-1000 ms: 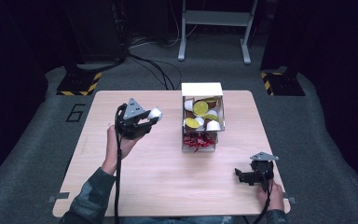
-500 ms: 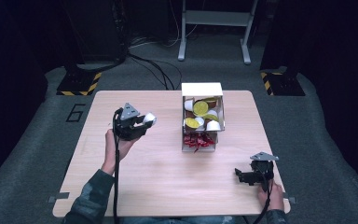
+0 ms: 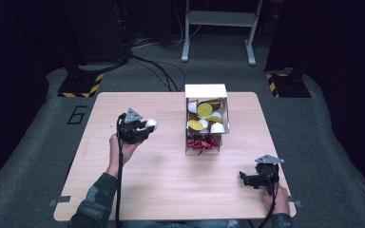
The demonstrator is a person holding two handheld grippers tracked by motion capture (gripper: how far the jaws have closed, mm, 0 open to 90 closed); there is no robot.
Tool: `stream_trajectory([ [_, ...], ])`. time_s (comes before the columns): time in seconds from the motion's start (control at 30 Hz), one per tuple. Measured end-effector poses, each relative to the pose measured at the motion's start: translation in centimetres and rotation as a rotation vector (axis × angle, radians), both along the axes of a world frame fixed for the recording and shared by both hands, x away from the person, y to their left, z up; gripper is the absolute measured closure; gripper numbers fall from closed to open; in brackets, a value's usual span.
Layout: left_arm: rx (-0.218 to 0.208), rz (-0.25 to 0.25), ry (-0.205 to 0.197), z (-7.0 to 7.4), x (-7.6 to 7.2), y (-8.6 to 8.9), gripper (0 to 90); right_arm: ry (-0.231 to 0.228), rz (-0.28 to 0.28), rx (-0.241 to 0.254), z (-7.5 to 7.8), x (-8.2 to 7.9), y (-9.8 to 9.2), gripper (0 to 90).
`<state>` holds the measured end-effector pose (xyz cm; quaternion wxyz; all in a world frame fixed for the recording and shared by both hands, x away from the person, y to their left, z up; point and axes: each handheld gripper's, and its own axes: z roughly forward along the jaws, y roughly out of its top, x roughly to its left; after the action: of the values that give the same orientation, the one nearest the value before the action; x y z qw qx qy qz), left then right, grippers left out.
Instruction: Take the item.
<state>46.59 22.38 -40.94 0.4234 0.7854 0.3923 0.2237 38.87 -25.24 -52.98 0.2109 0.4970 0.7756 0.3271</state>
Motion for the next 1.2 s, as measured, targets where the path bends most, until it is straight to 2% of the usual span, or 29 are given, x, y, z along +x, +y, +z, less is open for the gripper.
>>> stream_trajectory([
  [0.2,-0.003,0.003,0.037,-1.2,0.9,0.3,64.5,0.0,0.001,-0.001,0.0,0.0,0.0,0.0],
  [0.4,-0.018,0.016,0.07,-3.2,1.6,0.5,64.4,0.001,0.0,-0.002,0.0,0.0,0.0,0.0],
  [0.5,-0.025,0.026,0.069,-3.6,1.9,0.6,64.4,0.001,-0.002,0.0,0.0,0.0,0.0,0.0],
  [0.73,-0.004,0.02,0.09,-4.9,2.8,0.2,64.4,0.001,0.0,0.0,0.0,0.0,0.0,0.0],
  [0.93,0.018,0.019,0.118,-6.6,3.0,0.2,64.3,0.001,-0.001,0.0,0.0,0.0,0.0,0.0],
  [1.03,0.006,0.035,0.117,-7.2,3.0,0.2,64.3,0.001,-0.002,0.0,0.0,0.0,0.0,0.0],
  [1.2,0.036,0.038,0.137,-8.1,3.0,0.4,64.3,0.0,0.0,-0.001,0.0,0.0,0.0,0.0],
])
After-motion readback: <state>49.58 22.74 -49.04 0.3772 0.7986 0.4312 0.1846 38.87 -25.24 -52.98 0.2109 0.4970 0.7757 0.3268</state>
